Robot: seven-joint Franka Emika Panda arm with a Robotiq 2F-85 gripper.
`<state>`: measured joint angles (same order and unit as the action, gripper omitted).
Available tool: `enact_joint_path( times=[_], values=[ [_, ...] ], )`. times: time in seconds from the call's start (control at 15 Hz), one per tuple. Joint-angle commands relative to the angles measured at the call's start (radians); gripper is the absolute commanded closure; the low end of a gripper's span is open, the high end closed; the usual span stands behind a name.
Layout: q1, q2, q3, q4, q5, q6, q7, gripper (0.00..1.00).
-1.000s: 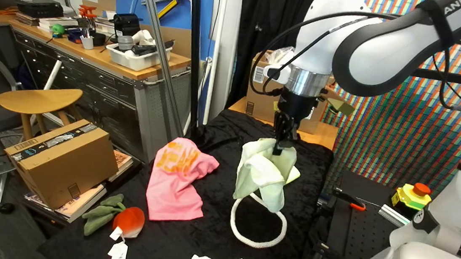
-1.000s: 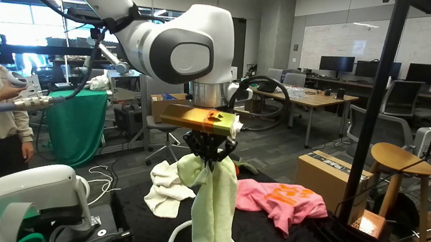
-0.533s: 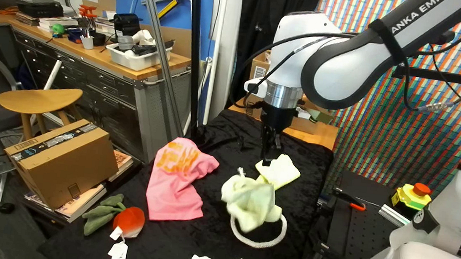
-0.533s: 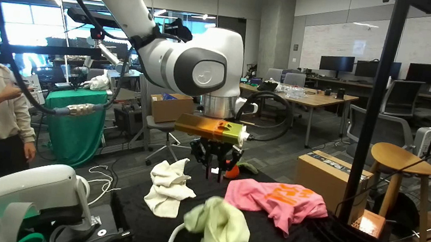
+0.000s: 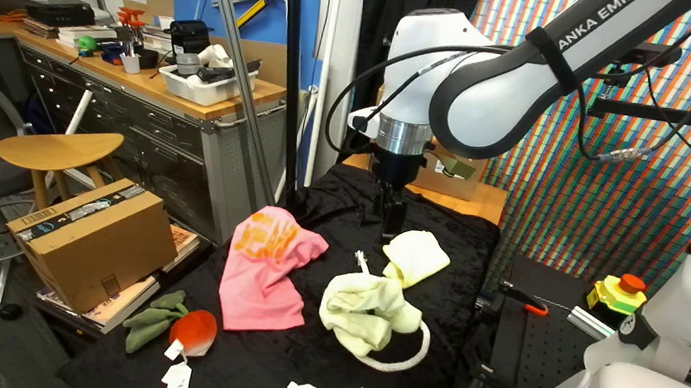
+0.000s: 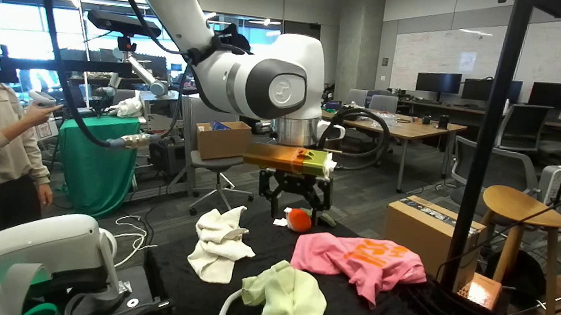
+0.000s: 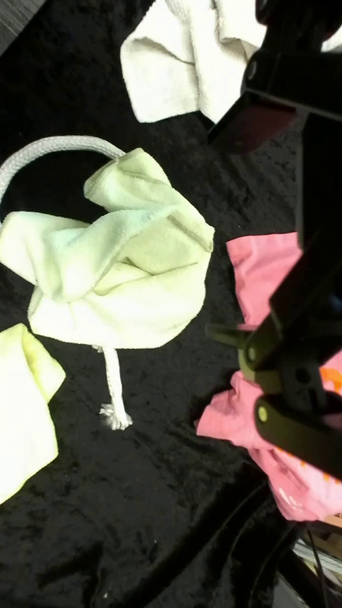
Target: Group up the objects on the table
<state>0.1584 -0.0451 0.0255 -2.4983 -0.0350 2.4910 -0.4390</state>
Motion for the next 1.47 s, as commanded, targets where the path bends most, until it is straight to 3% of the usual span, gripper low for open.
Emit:
enact_joint_path(
  times=[0.0,0.27,0.67,1.0,1.4],
  values=[
    [-0.002,0.033,0.049,0.070,-0.013,0.050,0.058,0.00],
    [0.025,0.096,0.114,0.160,-0.050,0.053,0.107,0.00],
    [0.075,0.231,0.177,0.324,-0.191,0.006,0.197,0.00],
    [0.126,0.397,0.171,0.515,-0.283,-0.053,0.271,0.00],
    [0.180,0.572,0.146,0.717,-0.318,-0.162,0.324,0.00]
  ],
)
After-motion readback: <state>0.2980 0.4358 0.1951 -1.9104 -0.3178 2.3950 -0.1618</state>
